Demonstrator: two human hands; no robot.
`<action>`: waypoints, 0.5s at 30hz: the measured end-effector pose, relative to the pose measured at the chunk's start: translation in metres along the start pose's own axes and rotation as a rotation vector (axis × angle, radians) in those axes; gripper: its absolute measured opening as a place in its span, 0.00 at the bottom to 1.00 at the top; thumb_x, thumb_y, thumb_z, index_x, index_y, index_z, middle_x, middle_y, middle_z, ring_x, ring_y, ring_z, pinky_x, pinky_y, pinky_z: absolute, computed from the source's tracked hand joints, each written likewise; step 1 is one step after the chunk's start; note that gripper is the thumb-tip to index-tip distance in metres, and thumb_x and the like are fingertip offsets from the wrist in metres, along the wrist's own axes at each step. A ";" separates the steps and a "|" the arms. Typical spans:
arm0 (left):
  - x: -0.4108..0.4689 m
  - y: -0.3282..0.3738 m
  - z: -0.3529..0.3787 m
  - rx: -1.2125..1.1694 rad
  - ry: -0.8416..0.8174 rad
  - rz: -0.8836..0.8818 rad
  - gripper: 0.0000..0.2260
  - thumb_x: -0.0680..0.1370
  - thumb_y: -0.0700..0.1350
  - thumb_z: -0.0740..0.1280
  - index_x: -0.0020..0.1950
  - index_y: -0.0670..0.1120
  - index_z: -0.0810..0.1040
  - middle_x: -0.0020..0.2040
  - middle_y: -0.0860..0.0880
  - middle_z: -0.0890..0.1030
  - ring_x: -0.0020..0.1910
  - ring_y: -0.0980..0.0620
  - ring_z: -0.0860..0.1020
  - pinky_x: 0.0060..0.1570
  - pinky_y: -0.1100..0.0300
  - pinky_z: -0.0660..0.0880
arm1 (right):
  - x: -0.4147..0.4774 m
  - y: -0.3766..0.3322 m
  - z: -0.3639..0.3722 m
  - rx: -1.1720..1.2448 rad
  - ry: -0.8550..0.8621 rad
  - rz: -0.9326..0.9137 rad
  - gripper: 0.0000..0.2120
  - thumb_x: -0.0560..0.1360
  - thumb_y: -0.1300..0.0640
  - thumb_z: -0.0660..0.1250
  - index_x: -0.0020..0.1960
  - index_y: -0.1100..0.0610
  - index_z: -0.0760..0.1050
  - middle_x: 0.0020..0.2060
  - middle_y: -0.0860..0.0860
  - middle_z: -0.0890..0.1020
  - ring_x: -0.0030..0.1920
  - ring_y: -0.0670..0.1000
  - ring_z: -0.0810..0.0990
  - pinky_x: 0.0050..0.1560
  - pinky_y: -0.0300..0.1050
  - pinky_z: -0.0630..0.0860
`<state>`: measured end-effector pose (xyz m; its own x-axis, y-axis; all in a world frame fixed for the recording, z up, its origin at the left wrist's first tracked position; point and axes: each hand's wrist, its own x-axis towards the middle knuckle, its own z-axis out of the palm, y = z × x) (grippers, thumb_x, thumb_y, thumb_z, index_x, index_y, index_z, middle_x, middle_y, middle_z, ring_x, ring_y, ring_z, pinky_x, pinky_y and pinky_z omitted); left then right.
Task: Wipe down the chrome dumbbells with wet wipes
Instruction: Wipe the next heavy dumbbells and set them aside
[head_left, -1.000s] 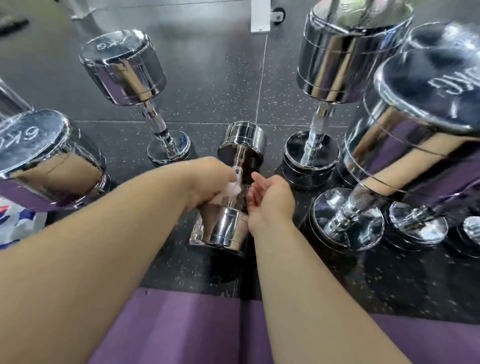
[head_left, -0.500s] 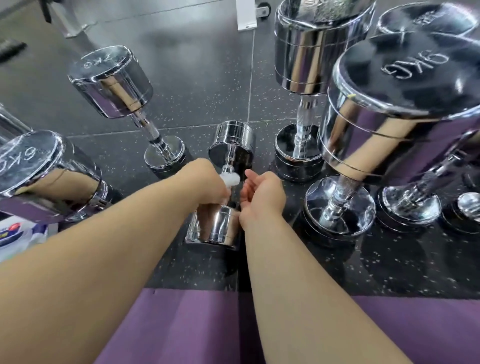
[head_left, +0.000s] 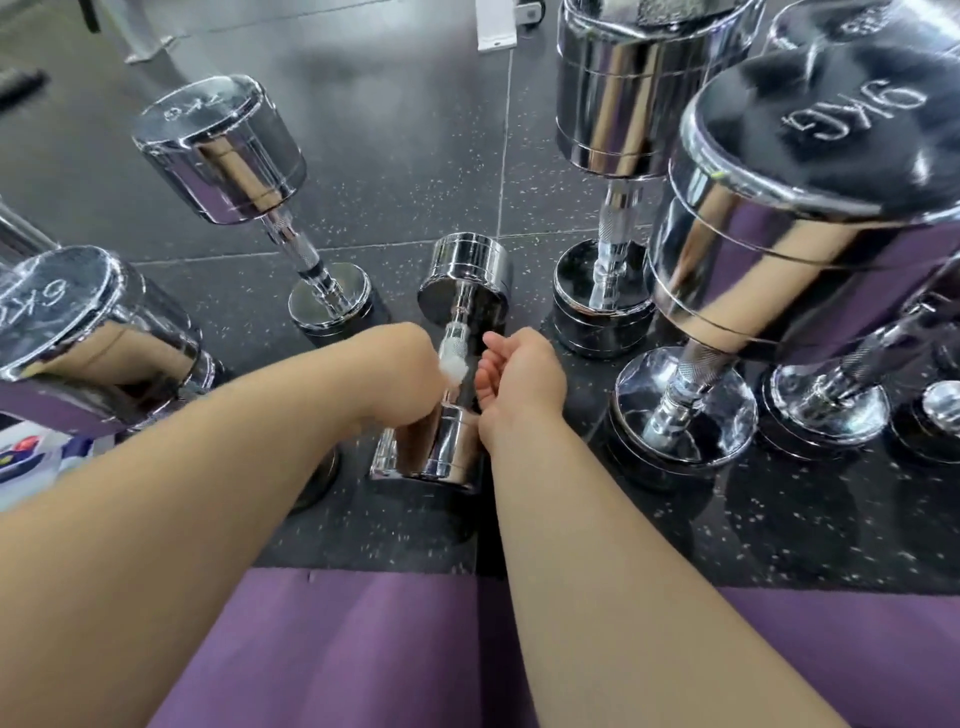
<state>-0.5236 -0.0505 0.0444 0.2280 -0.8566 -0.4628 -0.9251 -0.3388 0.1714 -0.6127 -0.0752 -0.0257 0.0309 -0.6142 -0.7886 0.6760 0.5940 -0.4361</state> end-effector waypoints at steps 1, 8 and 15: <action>-0.001 0.001 -0.001 -0.071 0.019 0.010 0.10 0.81 0.43 0.61 0.55 0.41 0.81 0.35 0.50 0.74 0.37 0.49 0.72 0.28 0.65 0.69 | 0.001 0.000 -0.001 -0.047 -0.015 -0.005 0.10 0.74 0.63 0.63 0.34 0.59 0.75 0.27 0.50 0.72 0.25 0.46 0.68 0.29 0.36 0.67; 0.009 -0.009 0.021 -0.641 0.185 0.083 0.07 0.69 0.44 0.77 0.45 0.51 0.83 0.40 0.50 0.85 0.41 0.50 0.83 0.43 0.56 0.80 | -0.018 -0.003 -0.022 -0.285 -0.431 -0.065 0.05 0.76 0.58 0.67 0.46 0.59 0.81 0.30 0.50 0.81 0.25 0.47 0.78 0.26 0.39 0.74; 0.018 -0.032 0.029 -1.217 0.118 0.049 0.12 0.76 0.31 0.67 0.53 0.46 0.79 0.52 0.46 0.82 0.46 0.49 0.81 0.40 0.62 0.80 | -0.006 0.006 -0.006 -0.326 0.000 -0.342 0.08 0.69 0.68 0.70 0.38 0.56 0.78 0.32 0.52 0.80 0.34 0.53 0.77 0.32 0.39 0.73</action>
<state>-0.4984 -0.0443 0.0054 0.2854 -0.8874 -0.3621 -0.0599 -0.3936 0.9173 -0.6137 -0.0651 -0.0267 -0.1538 -0.8031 -0.5757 0.3805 0.4896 -0.7846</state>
